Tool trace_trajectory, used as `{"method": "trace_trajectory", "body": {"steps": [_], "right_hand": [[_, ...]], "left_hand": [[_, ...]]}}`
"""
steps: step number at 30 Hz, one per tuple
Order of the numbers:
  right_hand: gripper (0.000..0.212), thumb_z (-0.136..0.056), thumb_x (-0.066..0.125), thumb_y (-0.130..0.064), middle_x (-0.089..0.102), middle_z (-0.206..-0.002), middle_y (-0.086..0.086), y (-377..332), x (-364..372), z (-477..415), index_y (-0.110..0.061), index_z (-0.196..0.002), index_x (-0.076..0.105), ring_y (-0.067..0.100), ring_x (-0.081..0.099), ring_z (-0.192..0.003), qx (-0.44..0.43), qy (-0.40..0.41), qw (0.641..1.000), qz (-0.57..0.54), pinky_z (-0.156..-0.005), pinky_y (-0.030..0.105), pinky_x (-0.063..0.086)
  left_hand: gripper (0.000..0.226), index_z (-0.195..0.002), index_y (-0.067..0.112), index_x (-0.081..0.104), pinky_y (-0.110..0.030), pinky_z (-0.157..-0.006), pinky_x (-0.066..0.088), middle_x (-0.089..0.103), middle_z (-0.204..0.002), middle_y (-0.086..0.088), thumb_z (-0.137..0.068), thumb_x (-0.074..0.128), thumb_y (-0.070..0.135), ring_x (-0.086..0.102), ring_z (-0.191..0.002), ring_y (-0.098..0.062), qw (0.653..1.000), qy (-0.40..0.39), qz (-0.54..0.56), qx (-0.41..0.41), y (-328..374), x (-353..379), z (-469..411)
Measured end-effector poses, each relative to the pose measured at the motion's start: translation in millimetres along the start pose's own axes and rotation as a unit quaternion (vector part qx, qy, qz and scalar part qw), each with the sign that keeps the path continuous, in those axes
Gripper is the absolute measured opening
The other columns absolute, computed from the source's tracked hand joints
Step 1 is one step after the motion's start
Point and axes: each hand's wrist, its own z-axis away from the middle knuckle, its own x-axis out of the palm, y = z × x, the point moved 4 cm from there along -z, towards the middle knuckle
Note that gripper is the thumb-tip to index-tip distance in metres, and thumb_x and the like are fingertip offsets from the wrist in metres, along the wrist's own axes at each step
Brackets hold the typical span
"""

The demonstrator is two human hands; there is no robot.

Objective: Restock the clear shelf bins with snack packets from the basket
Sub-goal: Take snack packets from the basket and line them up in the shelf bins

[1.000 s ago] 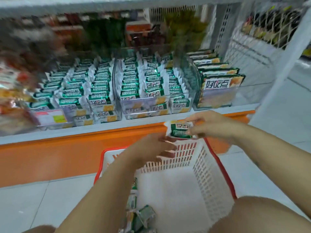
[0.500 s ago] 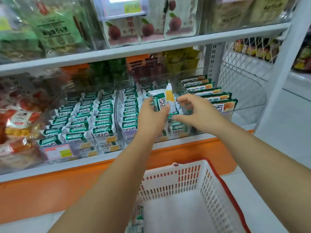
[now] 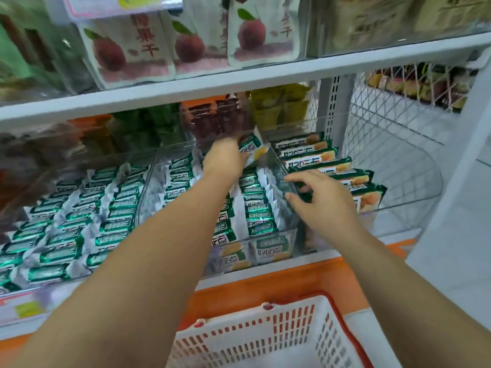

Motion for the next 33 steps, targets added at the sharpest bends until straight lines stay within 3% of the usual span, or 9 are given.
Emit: {"method": "trace_trajectory", "body": {"steps": [4,7,10,19,24,26,28,31,33], "right_hand": [[0.028,-0.086,0.065,-0.024,0.058,-0.102,-0.016,3,2,-3,-0.027,-0.115,0.065,-0.001,0.050,-0.079,-0.016,0.032,0.999,-0.019,-0.064,0.013,0.037],[0.028,-0.085,0.066,-0.023,0.053,-0.094,-0.020,3,3,-3,-0.027,-0.112,0.066,0.001,0.052,-0.076,-0.021,0.048,0.998,-0.026,-0.064,0.013,0.039],[0.026,-0.084,0.066,-0.025,0.057,-0.094,-0.019,4,5,-3,-0.029,-0.110,0.066,0.005,0.058,-0.076,-0.017,0.062,0.998,-0.030,-0.060,0.010,0.039],[0.029,-0.086,0.064,-0.026,0.061,-0.101,-0.012,1,4,-3,-0.028,-0.115,0.065,0.009,0.058,-0.076,-0.031,0.060,0.998,-0.015,-0.063,0.025,0.048],[0.035,-0.084,0.067,-0.019,0.057,-0.118,0.003,-4,11,5,-0.017,-0.119,0.065,0.023,0.054,-0.106,-0.029,0.079,0.996,0.012,-0.089,0.040,0.047],[0.032,-0.081,0.068,-0.016,0.058,-0.116,0.008,-13,13,14,-0.014,-0.112,0.068,0.030,0.052,-0.109,-0.052,0.119,0.991,0.039,-0.091,0.046,0.043],[0.026,-0.080,0.063,-0.016,0.060,-0.108,0.006,-27,13,25,-0.014,-0.105,0.069,0.027,0.053,-0.103,-0.083,0.150,0.984,0.043,-0.087,0.040,0.041],[0.021,-0.081,0.056,-0.015,0.063,-0.094,0.003,-50,14,44,-0.013,-0.097,0.069,0.022,0.055,-0.091,-0.129,0.164,0.978,0.027,-0.080,0.034,0.042],[0.016,-0.083,0.056,-0.012,0.064,-0.087,0.003,-61,21,63,-0.011,-0.093,0.068,0.020,0.057,-0.084,-0.146,0.154,0.977,0.002,-0.074,0.031,0.045]], "left_hand": [[0.048,-0.133,0.012,0.041,-0.042,-0.086,0.048,0.056,-0.123,-0.017,-0.090,0.062,0.018,0.055,-0.109,-0.035,1.000,-0.010,0.000,-0.028,-14,15,-25],[0.039,-0.121,0.010,0.049,-0.044,-0.087,0.049,0.059,-0.118,-0.016,-0.087,0.066,0.014,0.056,-0.106,-0.033,0.999,-0.032,-0.003,-0.029,-26,27,-33],[0.030,-0.117,0.013,0.055,-0.039,-0.089,0.048,0.061,-0.118,-0.012,-0.088,0.065,0.015,0.057,-0.106,-0.030,0.998,-0.057,-0.015,-0.017,-32,39,-38],[0.033,-0.115,0.025,0.062,-0.039,-0.090,0.050,0.056,-0.127,-0.009,-0.084,0.069,0.018,0.058,-0.106,-0.028,0.998,-0.039,-0.055,-0.014,-35,52,-49],[0.031,-0.120,0.033,0.060,-0.044,-0.089,0.050,0.059,-0.119,-0.010,-0.090,0.061,0.030,0.059,-0.104,-0.031,0.998,-0.024,-0.054,-0.018,-23,18,-14],[0.025,-0.116,0.032,0.062,-0.042,-0.091,0.048,0.060,-0.118,-0.006,-0.091,0.058,0.029,0.058,-0.106,-0.027,1.000,0.012,0.007,0.003,-8,-4,24],[0.023,-0.114,0.026,0.063,-0.031,-0.090,0.046,0.058,-0.118,0.002,-0.093,0.055,0.022,0.056,-0.105,-0.015,0.991,0.072,0.106,0.026,4,-24,75],[0.023,-0.111,0.019,0.062,-0.020,-0.077,0.043,0.056,-0.104,0.010,-0.093,0.050,0.011,0.050,-0.089,0.001,0.956,0.208,0.201,0.044,5,-39,162],[0.022,-0.107,0.016,0.062,-0.022,-0.070,0.045,0.054,-0.097,0.010,-0.090,0.047,0.011,0.048,-0.081,0.001,0.941,0.261,0.214,0.036,-12,-31,210]]}}
